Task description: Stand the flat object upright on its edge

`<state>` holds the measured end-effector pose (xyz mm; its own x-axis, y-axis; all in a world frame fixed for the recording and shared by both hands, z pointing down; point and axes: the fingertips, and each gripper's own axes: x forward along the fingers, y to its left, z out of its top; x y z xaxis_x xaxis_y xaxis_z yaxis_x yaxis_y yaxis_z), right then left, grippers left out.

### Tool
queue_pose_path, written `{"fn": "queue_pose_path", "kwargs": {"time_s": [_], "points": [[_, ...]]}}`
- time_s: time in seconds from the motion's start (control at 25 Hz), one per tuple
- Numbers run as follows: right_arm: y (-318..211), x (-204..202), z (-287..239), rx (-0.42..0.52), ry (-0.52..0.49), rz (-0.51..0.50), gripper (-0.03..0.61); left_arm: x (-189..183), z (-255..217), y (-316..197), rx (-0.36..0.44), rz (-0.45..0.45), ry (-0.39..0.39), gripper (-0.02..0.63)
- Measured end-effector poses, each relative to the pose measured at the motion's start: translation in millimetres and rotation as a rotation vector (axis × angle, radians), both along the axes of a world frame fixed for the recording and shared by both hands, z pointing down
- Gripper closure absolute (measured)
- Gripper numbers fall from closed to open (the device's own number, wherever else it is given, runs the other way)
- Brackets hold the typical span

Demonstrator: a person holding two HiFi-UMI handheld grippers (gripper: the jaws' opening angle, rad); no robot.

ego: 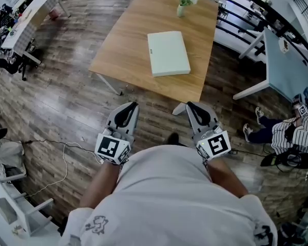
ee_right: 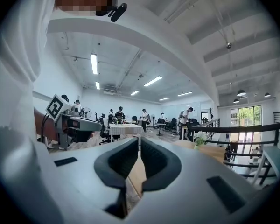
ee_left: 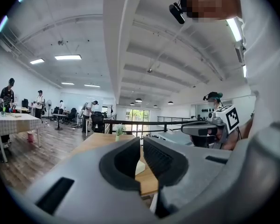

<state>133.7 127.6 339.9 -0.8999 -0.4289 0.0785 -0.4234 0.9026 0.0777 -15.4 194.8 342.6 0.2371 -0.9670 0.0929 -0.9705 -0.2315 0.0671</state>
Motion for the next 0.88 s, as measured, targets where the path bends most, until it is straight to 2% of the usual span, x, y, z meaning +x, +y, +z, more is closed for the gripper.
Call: {"fn": "queue_pose_path", "kwargs": {"time_s": [0.32,0.44,0.64,0.88], "points": [[-34.8,8.7,5.4,-0.020,0.001,-0.037,0.422,13.6,2.5,-29.7,-0.035,-0.035,-0.012,0.523],[-48.9,14.8,11.6,-0.042,-0.005,-0.057,0.385,24.1,6.7,-41.8,-0.059,-0.042,-0.014,0.496],[-68.9,21.1,20.1,-0.076,-0.004,-0.084,0.353,37.0,11.4,-57.3,-0.083,-0.059,-0.020,0.468],[-90.2,27.1,23.2,-0.077,-0.002,-0.109,0.351,42.6,12.8,-77.7,-0.078,-0.096,-0.021,0.468]]}}
